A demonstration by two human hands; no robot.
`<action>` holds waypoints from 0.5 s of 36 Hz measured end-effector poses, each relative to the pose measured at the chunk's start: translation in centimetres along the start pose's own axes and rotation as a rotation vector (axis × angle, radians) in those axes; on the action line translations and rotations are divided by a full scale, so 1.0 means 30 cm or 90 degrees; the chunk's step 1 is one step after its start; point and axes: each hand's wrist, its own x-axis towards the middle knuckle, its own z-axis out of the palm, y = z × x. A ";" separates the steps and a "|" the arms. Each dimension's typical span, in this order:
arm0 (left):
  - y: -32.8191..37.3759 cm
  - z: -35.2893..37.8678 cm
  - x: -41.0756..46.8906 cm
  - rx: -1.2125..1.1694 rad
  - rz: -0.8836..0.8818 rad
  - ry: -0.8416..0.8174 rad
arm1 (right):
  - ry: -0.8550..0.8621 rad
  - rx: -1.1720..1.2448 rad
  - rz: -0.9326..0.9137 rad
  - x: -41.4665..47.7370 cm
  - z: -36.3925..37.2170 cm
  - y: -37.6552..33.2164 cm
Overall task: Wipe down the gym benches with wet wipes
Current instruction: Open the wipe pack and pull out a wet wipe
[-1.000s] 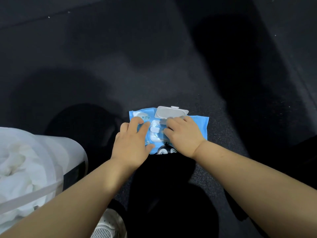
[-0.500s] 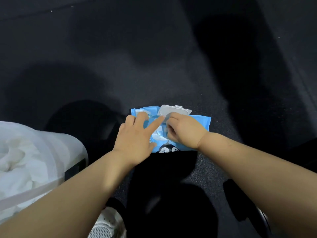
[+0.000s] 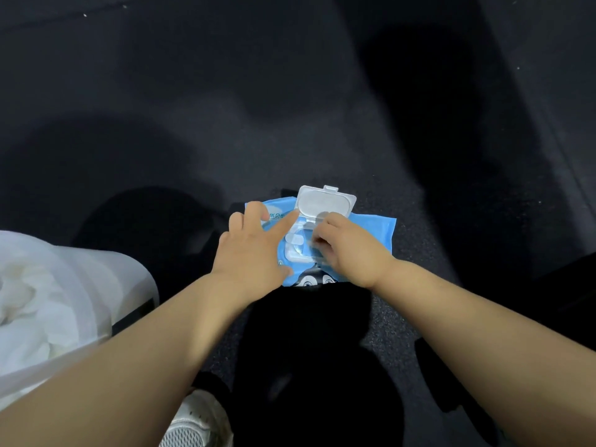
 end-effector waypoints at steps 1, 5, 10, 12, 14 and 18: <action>0.001 0.000 0.000 0.001 -0.001 0.000 | 0.004 0.003 0.009 0.005 0.003 0.000; 0.002 0.001 -0.001 0.007 -0.004 -0.004 | 0.062 0.147 0.071 0.000 0.004 -0.001; 0.005 0.000 0.000 0.007 -0.009 -0.010 | 0.074 0.329 0.166 -0.026 -0.013 -0.003; 0.004 0.001 -0.001 0.011 -0.008 -0.008 | 0.087 0.368 0.183 -0.031 -0.018 -0.004; 0.005 0.004 -0.003 0.013 -0.006 -0.008 | 0.104 0.414 0.192 -0.037 -0.022 -0.008; 0.007 0.000 0.005 -0.007 -0.006 -0.009 | 0.112 0.492 0.223 -0.043 -0.021 0.008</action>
